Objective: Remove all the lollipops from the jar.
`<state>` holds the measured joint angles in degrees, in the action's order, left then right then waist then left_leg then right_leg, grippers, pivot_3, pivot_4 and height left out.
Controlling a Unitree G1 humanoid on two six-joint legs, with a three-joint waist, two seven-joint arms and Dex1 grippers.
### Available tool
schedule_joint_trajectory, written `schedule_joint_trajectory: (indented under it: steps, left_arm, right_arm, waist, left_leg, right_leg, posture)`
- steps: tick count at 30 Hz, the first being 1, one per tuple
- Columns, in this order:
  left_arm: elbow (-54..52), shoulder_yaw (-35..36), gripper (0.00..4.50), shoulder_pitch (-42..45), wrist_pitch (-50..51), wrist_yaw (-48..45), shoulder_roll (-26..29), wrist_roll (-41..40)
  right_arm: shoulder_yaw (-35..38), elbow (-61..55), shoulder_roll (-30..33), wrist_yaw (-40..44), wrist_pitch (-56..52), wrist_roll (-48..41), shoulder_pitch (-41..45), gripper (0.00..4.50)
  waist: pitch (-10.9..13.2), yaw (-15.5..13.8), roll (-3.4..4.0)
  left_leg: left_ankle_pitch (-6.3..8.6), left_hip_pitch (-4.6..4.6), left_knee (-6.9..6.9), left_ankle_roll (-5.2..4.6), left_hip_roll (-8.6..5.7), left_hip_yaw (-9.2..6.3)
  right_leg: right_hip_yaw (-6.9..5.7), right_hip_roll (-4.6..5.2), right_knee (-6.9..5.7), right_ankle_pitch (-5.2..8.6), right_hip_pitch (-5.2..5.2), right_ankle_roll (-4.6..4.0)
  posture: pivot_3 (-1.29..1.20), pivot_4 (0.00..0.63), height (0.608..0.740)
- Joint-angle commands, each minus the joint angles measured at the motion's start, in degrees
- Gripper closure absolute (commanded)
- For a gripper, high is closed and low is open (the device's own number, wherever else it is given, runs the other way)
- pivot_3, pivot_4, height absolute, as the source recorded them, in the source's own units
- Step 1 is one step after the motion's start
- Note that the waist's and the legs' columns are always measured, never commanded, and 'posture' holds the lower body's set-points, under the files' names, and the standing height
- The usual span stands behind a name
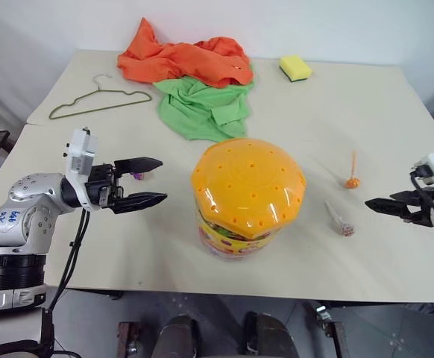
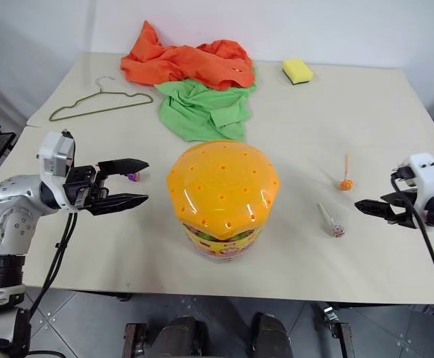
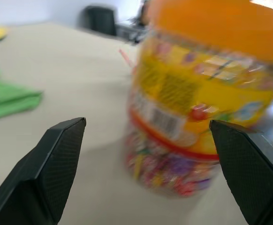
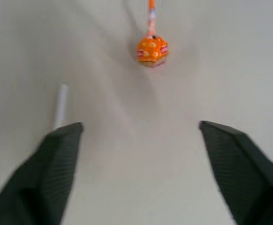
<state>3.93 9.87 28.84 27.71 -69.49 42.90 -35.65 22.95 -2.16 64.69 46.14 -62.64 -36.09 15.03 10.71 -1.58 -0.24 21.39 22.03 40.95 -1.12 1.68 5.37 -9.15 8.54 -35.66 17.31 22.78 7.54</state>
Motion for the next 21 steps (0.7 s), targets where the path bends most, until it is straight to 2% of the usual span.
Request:
schedule_joint_trajectory:
  steps: [1,4,6,8,12,17,21]
  left_arm:
    - [1.4,-0.4,0.00,0.7,-4.3,1.4,-1.0,2.9]
    - [3.5,-0.8,0.00,0.9,-4.7,0.7,-1.8,3.1]
    - [4.4,-1.3,0.00,0.7,-6.0,0.3,-2.0,4.1]
    - [4.6,-1.6,0.00,0.6,-5.7,0.6,-2.0,4.3]
    - [4.5,-1.4,0.00,-1.2,-6.6,-0.6,-2.5,3.9]
    - [-0.2,1.2,0.00,-7.7,-5.1,-0.3,-1.2,2.4]
    - [-1.0,2.5,0.00,-8.2,-4.9,1.2,-1.3,2.2]
  right_arm:
    - [10.6,-9.3,0.9,4.0,-0.6,-3.9,-4.4,0.03]
    - [15.9,-16.6,-1.6,7.9,4.2,-4.8,-10.5,0.03]
    - [16.7,-20.3,-2.7,10.1,7.4,-4.1,-14.8,0.03]
    - [16.4,-22.6,-3.0,12.3,10.5,-3.1,-18.5,0.03]
    - [10.7,-29.4,-5.6,22.2,26.8,3.1,-31.2,0.03]
    - [6.2,-24.2,-15.7,18.8,36.9,3.8,-29.1,0.03]
    - [5.0,-22.1,-18.6,17.3,40.9,5.1,-28.4,0.03]
  waist:
    - [0.0,0.0,0.00]
    - [0.0,-0.1,-0.01]
    - [0.0,-0.1,-0.02]
    - [0.0,-0.1,-0.02]
    - [0.0,-0.2,-0.03]
    - [0.0,0.4,-0.08]
    - [0.0,0.0,-0.07]
  left_leg:
    - [0.00,0.00,0.00,0.00,0.00,0.00]
    - [0.00,0.00,0.00,0.00,-0.01,0.00]
    - [0.00,-0.02,0.00,0.01,0.00,-0.01]
    - [0.00,-0.02,0.00,0.01,-0.01,0.00]
    - [0.00,-0.03,0.00,0.01,-0.02,-0.04]
    - [0.01,-0.19,-0.02,0.01,-0.03,0.06]
    - [0.01,-0.31,-0.01,0.02,0.00,0.01]
  right_leg:
    - [0.00,0.00,0.00,0.00,0.00,0.00]
    - [0.01,0.00,0.00,0.00,0.00,0.01]
    - [0.00,-0.01,-0.01,0.00,-0.01,0.01]
    - [0.01,-0.01,0.00,-0.01,-0.02,0.01]
    - [0.00,-0.01,0.00,-0.01,-0.02,0.02]
    - [0.09,-0.01,0.00,-0.02,-0.11,0.03]
    - [0.08,-0.01,-0.04,-0.01,-0.22,0.02]
  posture:
    - [0.00,0.150,0.740]
    - [0.00,0.150,0.740]
    - [0.00,0.150,0.740]
    - [0.00,0.150,0.740]
    - [0.00,0.150,0.740]
    - [0.00,0.150,0.740]
    - [0.00,0.150,0.740]
